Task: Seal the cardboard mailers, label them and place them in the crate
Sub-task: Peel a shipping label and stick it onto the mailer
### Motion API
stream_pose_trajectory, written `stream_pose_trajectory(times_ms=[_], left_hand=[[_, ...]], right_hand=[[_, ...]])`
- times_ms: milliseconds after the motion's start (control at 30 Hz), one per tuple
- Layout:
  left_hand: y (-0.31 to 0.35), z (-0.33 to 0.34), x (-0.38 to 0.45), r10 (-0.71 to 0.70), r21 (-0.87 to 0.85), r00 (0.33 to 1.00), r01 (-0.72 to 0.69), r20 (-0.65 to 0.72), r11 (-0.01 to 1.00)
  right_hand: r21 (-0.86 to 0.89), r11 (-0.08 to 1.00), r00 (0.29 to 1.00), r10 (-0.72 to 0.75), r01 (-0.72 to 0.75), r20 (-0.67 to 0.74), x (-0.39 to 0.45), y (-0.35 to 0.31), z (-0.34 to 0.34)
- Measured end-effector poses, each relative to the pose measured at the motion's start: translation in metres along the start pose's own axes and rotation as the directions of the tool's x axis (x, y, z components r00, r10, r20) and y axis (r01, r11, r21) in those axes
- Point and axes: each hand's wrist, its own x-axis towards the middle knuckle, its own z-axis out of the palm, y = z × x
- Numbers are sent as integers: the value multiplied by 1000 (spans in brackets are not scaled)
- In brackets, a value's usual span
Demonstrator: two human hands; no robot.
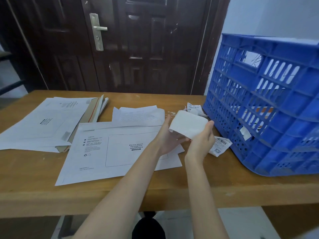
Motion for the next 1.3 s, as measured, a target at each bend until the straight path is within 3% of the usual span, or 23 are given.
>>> stream_pose_trajectory(times_ms=[267,433,533,633,733,800,967,1133,1200,1267,1300], left_hand=[[17,-27,-6,9,2,980,-9,-198,1000],[40,-51,-32,135,260,946,-56,-295,964],[47,-68,-47,175,256,937,-97,-301,962],[53,-79,-66,176,213,919,-105,-352,971],[59,-95,-79,135,145,929,-89,-346,985],[62,-104,-87,120,101,937,-91,-329,991],[63,-121,-100,194,156,914,-146,-357,977],[60,-124,-107,221,120,826,-185,-518,975],[60,-123,-108,242,124,808,-208,-537,970],[58,-121,-108,263,154,808,-214,-527,965],[56,-122,-108,269,177,804,-205,-531,963]], right_hand=[[-54,996,998,-69,69,4,2,9,6],[-281,915,957,-280,289,75,-1,15,21],[-410,756,860,-456,511,230,-11,26,34],[-405,538,673,-577,739,463,-29,35,44],[-334,364,490,-546,870,680,-44,49,48],[-312,337,444,-454,888,773,-50,62,49],[-307,364,435,-354,879,828,-64,82,54],[-305,358,432,-359,882,828,-70,89,57],[-327,490,519,-328,808,789,-74,88,58],[-342,708,667,-241,618,705,-75,85,60],[-367,767,737,-197,526,646,-71,84,61]])
